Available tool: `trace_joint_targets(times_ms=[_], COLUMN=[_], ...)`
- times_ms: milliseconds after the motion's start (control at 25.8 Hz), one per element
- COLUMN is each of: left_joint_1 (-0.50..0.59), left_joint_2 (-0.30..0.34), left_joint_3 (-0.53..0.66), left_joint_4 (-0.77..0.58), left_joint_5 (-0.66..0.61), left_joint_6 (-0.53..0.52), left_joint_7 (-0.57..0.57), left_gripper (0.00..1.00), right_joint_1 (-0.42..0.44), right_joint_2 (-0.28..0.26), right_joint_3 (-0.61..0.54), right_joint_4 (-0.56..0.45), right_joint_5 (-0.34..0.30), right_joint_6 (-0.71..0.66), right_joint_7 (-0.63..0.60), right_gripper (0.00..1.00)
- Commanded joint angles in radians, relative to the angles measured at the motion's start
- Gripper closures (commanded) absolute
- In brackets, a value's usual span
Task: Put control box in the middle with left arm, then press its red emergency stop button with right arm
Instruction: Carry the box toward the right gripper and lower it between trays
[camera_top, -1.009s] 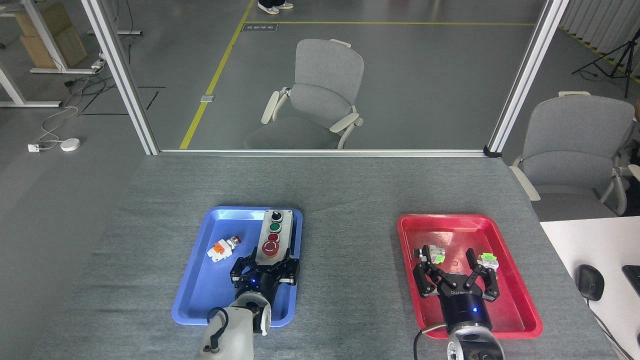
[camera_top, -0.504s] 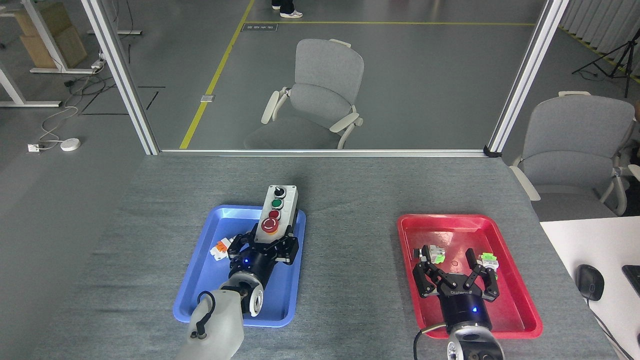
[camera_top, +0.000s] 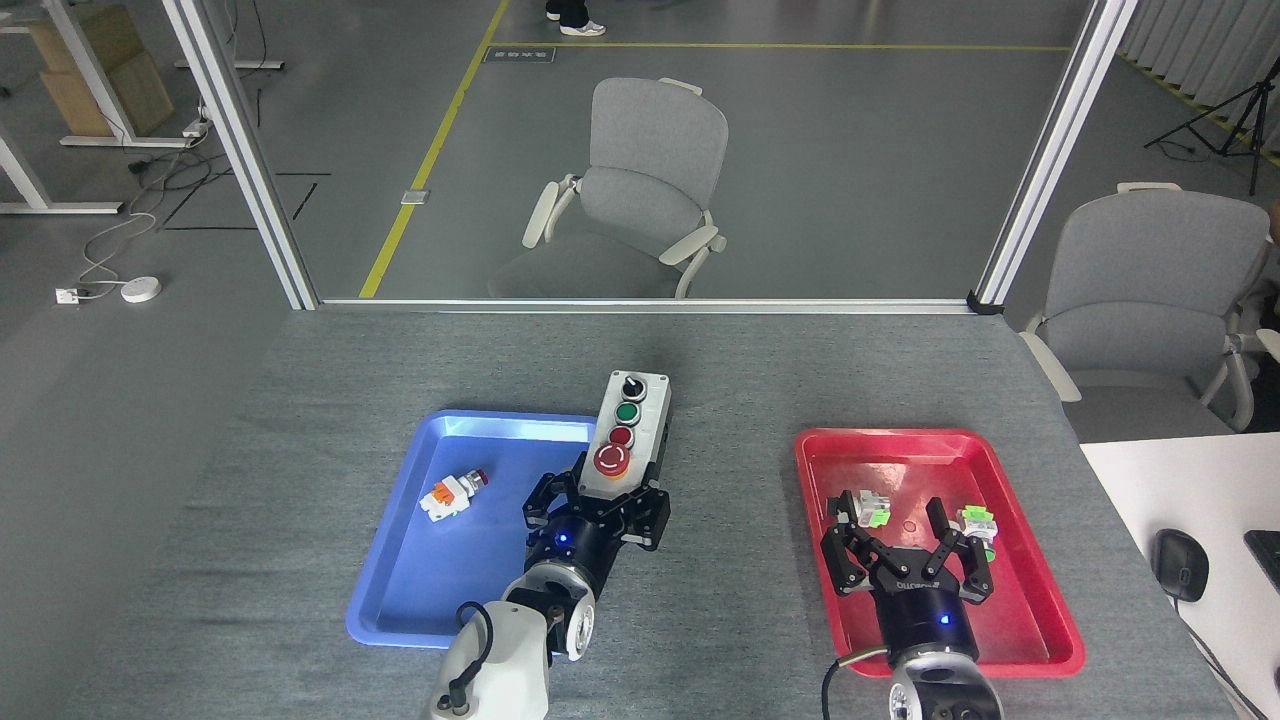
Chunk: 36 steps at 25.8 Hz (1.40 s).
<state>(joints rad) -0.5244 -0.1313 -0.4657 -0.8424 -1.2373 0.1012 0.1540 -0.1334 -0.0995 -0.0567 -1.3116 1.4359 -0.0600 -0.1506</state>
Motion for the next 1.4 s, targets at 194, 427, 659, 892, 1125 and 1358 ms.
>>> trace_joint_targets(times_ms=[194,427,659,892,1125,1358], left_joint_1=[0.0,0.0,0.0,0.0,0.017,0.067], left_joint_2=[-0.007,-0.007,-0.007,-0.007,-0.005,0.013], left_joint_3=[-0.217,-0.292,-0.33,-0.333,-0.335,-0.332], left_joint_4=[0.055,0.069,0.068,0.068,0.057,-0.014], left_joint_5=[0.005,0.009,0.007,0.007,0.005,-0.001], left_joint_6=[0.074,0.071,0.068,0.069,0.071,0.069], left_joint_7=[-0.004,-0.005,-0.005,-0.004,0.001,0.013], left_gripper=[1.0,1.0,0.72,0.37,0.13,0.03], right_joint_1=[0.002,0.0,0.0,0.0,0.0,0.0], right_joint_2=[-0.013,-0.011,-0.013,-0.009,-0.005,-0.011], right_joint_3=[-0.003,-0.002,0.002,0.003,0.026,0.026], right_joint_4=[0.012,0.014,0.014,0.018,0.021,0.021], right_joint_5=[-0.002,-0.003,-0.003,-0.003,-0.003,-0.003], right_joint_6=[-0.003,-0.009,-0.018,-0.018,-0.014,-0.014], right_joint_7=[0.005,0.005,0.005,0.006,0.006,0.006], right_gripper=[0.02,0.02,0.02,0.02,0.03,0.03])
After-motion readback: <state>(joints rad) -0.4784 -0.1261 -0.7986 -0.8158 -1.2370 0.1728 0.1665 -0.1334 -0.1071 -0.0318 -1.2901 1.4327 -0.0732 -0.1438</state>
